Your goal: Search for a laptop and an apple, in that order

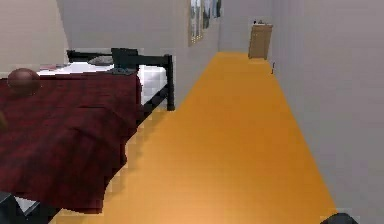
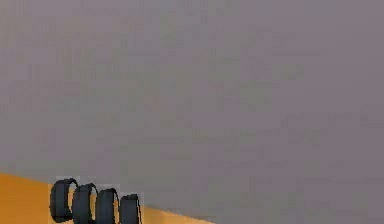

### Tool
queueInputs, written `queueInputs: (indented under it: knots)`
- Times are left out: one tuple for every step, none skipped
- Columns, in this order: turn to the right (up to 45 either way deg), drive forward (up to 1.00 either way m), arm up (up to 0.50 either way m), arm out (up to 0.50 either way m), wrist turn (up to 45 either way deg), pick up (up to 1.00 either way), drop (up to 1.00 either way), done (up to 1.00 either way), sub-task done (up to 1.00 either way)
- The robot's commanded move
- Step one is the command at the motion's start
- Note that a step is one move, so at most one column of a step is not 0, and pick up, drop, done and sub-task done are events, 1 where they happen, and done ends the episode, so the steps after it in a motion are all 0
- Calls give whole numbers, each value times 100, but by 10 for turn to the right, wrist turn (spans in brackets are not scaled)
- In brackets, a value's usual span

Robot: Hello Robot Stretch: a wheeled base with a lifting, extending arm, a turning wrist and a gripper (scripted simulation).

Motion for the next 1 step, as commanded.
queueInputs:
  knots:
    - [-450,0,0,0,0,0,0,0,0]
